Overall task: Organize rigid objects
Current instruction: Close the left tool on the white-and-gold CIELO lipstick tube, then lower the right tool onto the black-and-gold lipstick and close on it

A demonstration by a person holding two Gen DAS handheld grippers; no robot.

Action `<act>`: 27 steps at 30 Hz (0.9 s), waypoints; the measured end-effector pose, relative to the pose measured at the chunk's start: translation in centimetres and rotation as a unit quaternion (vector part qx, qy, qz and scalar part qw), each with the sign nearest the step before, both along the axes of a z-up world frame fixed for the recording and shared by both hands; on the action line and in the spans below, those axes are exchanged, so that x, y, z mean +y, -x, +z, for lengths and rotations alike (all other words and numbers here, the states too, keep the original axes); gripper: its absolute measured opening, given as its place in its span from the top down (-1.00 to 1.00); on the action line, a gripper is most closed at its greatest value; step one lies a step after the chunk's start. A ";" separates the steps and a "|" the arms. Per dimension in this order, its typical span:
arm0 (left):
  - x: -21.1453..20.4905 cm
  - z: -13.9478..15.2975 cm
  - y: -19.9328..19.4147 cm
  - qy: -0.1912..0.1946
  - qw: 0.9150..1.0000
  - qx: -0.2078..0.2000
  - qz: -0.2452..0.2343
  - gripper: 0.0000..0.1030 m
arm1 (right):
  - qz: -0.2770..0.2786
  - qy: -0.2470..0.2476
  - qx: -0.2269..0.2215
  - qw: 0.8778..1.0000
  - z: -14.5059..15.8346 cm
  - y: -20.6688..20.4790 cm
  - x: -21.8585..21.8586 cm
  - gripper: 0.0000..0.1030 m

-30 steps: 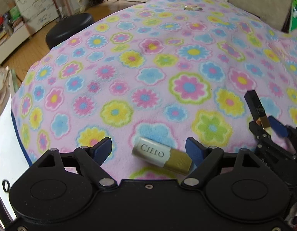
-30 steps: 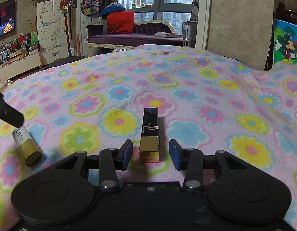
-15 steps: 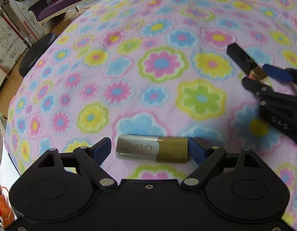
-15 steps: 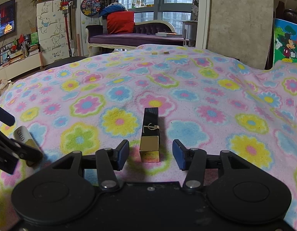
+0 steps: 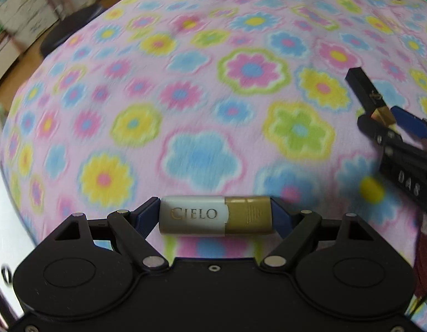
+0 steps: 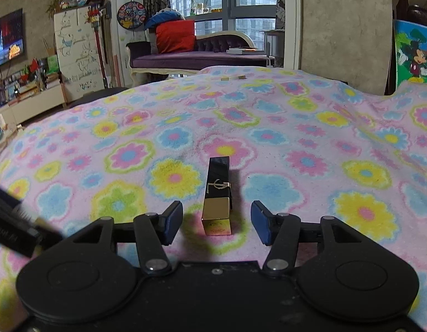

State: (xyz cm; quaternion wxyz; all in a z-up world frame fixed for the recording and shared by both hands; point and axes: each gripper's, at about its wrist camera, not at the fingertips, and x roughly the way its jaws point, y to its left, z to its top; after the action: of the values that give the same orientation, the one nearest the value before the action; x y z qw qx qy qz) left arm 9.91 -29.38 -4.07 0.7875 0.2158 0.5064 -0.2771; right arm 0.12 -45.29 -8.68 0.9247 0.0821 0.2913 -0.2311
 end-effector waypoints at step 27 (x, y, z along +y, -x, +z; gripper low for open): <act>5.4 -1.2 0.3 0.044 0.989 0.050 0.134 -0.56 | -0.019 0.034 0.097 0.995 0.6 -3.2 1.0 -0.49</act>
State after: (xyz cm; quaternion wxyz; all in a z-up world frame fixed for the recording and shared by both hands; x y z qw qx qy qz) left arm 9.60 -23.95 -5.27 0.8002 0.0972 0.5563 -0.2018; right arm 3.30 -44.31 -8.11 0.8898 0.0336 0.3697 -0.2653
